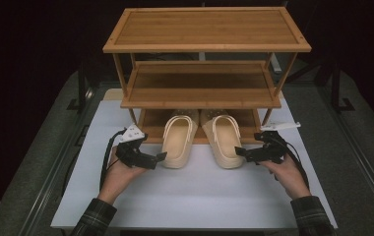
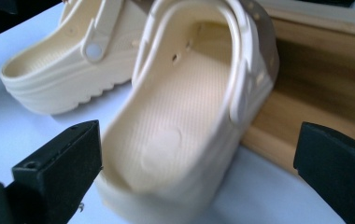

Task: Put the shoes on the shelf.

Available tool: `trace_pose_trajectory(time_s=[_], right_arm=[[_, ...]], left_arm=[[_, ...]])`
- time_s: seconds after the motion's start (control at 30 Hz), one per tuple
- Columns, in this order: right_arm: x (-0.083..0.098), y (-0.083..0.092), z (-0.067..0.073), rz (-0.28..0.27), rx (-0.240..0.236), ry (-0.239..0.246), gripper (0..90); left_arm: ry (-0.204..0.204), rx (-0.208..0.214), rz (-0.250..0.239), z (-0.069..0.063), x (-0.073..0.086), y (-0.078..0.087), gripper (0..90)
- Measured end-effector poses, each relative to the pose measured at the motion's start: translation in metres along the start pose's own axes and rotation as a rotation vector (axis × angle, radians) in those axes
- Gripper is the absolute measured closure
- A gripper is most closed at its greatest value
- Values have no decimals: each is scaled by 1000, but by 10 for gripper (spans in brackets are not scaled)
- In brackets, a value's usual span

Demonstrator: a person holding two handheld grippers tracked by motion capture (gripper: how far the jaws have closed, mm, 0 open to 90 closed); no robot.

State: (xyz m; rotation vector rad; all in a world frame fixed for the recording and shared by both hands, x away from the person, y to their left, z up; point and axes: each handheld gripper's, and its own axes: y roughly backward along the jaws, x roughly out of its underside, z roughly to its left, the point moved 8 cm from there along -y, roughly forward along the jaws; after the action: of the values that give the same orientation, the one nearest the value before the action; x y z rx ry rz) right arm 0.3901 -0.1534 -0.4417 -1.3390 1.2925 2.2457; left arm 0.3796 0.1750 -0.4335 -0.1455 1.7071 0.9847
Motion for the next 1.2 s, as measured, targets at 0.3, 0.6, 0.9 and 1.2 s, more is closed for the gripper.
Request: trace_pose_trajectory(time_s=[0.3,0.6,0.9,1.2], right_arm=[[34,0,8,61,-60,28,12],[39,-19,12,84,-55,83,14],[36,-31,19,83,-69,100,57],[35,-34,21,79,-63,102,82]], left_arm=[[-17,53,23,-16,31,-11,0],[-50,46,48,-19,35,-38,0],[-36,55,68,-16,37,-53,27],[-36,47,88,-17,33,-57,33]])
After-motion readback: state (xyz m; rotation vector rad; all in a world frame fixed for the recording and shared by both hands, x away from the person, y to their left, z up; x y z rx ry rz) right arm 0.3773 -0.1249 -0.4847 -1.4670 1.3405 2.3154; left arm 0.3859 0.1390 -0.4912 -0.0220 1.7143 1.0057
